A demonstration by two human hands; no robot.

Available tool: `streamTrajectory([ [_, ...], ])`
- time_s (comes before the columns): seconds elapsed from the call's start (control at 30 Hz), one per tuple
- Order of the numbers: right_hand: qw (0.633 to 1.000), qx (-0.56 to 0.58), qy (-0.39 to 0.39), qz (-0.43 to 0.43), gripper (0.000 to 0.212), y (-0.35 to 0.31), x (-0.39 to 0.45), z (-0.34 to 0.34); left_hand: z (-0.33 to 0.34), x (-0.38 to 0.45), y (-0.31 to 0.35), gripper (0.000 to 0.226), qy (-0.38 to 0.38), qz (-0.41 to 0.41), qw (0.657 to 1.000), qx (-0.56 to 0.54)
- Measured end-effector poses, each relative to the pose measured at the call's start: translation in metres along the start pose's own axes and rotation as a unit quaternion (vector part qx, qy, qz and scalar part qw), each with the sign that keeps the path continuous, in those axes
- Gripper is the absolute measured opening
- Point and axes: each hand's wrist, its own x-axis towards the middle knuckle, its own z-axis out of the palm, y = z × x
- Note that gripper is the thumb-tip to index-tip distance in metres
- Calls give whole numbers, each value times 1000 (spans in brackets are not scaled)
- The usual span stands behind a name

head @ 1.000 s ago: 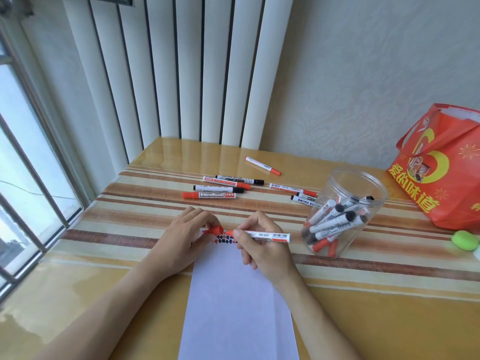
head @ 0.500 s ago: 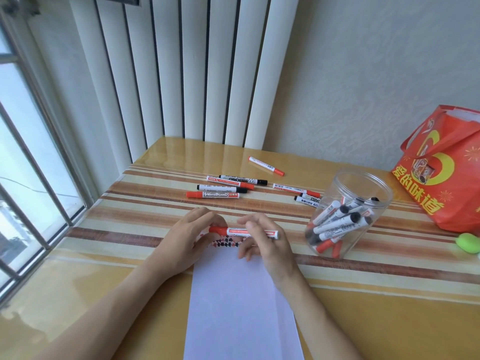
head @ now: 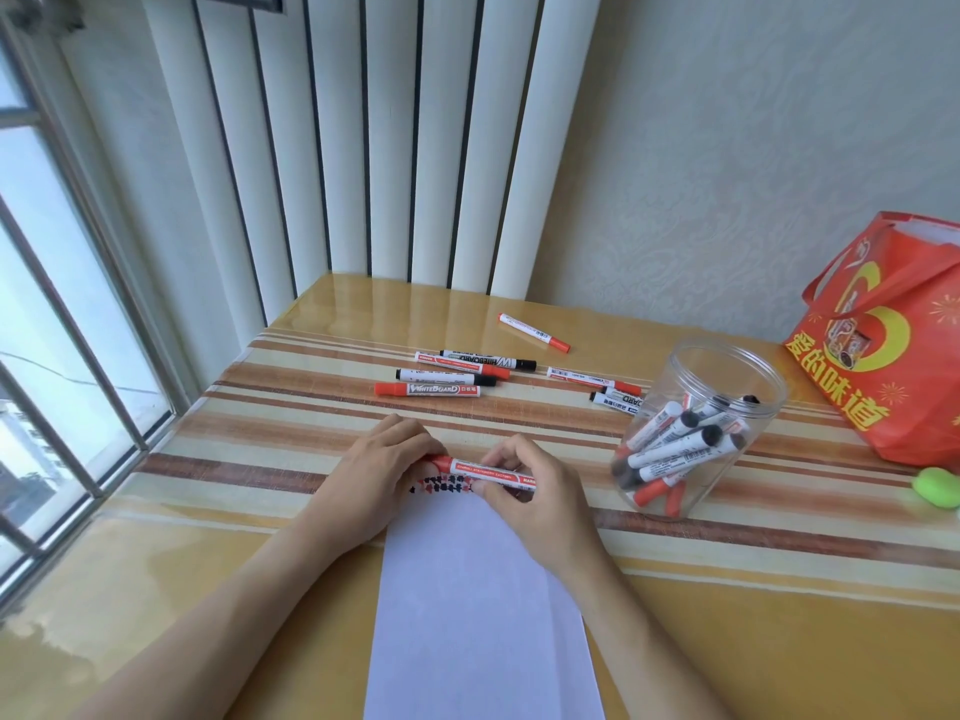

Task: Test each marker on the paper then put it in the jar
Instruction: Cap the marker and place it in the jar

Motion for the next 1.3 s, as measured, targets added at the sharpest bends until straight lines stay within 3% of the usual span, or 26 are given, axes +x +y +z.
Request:
streamTrajectory([
  [0.47, 999, 2, -22, 44, 16, -3, -4, -2, 3, -1, -5, 21, 9, 27, 999, -20],
  [0.63, 996, -55, 37, -66, 9, -11, 4, -8, 3, 1, -4, 22, 10, 32, 999, -18],
  [0.77, 998, -6, 62, -33, 14, -28, 11, -20, 1, 1, 0, 30, 2, 11, 1000, -13],
  [0.87, 992, 3, 127, -27, 15, -49, 14, -38, 0, -1, 1, 42, -4, -57, 998, -41],
  [0.97, 967, -3, 248, -66, 13, -74, 16, -71, 1, -3, 1, 47, -10, -79, 997, -9],
  [1.07, 902, -64, 409, -122, 7, -86, 18, -114, 2, -4, 2, 50, -12, -80, 997, 4],
  [1.13, 858, -118, 477, -146, 3, -90, 18, -140, 2, -4, 2, 51, -6, -80, 997, 8],
  [1.23, 832, -207, 491, -155, 7, -92, 16, -159, 0, -4, 4, 51, 0, -78, 997, 7],
  [1.3, 853, -244, 444, -125, 6, -88, 16, -162, 0, -4, 5, 50, 0, -77, 997, 1],
])
